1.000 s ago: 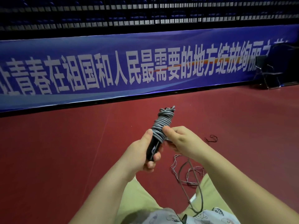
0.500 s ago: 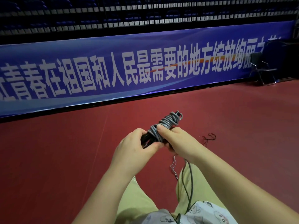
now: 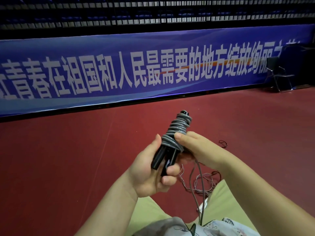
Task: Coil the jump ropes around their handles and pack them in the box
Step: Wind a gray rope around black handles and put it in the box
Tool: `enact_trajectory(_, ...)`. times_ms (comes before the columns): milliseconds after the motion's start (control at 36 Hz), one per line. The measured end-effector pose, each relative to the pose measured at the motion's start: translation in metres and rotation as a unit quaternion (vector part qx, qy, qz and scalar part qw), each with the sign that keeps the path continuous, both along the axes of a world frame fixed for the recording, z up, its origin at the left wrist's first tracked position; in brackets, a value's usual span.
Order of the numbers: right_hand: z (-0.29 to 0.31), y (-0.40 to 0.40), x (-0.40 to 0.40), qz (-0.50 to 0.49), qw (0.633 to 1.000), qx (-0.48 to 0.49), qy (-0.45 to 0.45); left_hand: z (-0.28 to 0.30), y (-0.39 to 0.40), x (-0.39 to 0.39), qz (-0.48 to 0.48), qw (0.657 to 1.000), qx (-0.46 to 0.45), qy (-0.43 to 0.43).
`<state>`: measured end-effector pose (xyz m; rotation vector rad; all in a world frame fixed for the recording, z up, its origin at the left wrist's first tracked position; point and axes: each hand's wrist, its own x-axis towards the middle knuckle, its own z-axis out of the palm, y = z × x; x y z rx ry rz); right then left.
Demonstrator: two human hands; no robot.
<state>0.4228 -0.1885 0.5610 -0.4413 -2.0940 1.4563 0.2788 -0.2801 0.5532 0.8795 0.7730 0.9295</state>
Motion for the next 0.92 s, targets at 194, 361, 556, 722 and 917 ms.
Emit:
enact_trajectory(194, 0.000, 0.008, 0.013, -0.104, 0.971, 0.153, -0.150, -0.006, 0.001, -0.004, 0.128, 0.961, 0.075, 0.234)
enact_trajectory(361, -0.005, 0.005, 0.008, -0.165, 0.955, 0.201, -0.139, 0.003, -0.002, -0.008, 0.200, 0.907, 0.136, 0.346)
enact_trajectory(556, 0.003, -0.002, 0.001, -0.101, 0.977, 0.153, -0.106, 0.002, 0.005, -0.020, 0.282, 0.756, 0.235, 0.541)
enact_trajectory(722, -0.001, -0.003, -0.009, -0.190, 0.977, 0.063, -0.077, -0.002, 0.007, -0.014, 0.290, 0.707, 0.225, 0.604)
enact_trajectory(917, 0.000, 0.001, -0.010, -0.161, 0.987, 0.016, -0.021, 0.006, 0.013, -0.017, 0.226, 0.809, 0.190, 0.508)
